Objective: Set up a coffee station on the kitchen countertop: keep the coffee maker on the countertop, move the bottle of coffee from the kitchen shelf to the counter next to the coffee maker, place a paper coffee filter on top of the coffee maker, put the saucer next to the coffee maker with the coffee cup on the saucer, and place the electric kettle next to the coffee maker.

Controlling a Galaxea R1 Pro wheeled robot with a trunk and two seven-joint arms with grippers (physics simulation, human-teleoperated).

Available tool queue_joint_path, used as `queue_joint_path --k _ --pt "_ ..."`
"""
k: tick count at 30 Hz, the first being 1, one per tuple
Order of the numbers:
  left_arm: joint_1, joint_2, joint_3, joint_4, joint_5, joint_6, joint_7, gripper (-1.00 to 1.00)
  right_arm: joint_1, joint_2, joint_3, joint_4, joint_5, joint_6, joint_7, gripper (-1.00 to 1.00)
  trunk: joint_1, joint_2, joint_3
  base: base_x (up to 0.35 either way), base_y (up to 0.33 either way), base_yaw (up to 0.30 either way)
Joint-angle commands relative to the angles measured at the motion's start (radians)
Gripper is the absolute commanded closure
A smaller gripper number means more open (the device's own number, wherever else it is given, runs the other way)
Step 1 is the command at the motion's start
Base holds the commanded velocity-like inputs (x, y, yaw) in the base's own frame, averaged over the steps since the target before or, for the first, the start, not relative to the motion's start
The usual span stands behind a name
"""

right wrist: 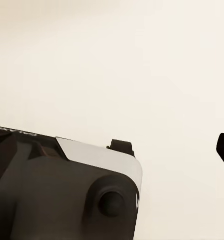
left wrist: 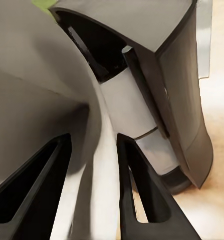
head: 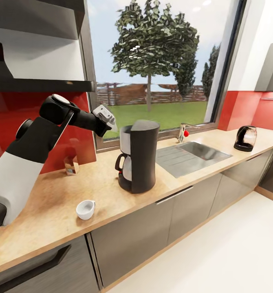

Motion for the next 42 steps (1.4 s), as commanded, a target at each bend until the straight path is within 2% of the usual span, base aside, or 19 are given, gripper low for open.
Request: queue_joint_path --k 1,42 --pt "-0.001 0.000 -0.001 -0.001 -0.012 0.002 -0.011 1.00 -0.001 0.000 0.003 0.000 0.000 -0.003 0.000 -1.00 0.000 -0.001 -0.001 0.206 0.000 0.000" --pt "-0.001 0.000 -0.001 -0.004 -0.012 0.002 -0.010 1.00 -0.001 0.000 0.003 0.000 0.000 -0.002 0.001 -1.00 0.000 -0.001 -0.001 0.126 -0.015 0.000"
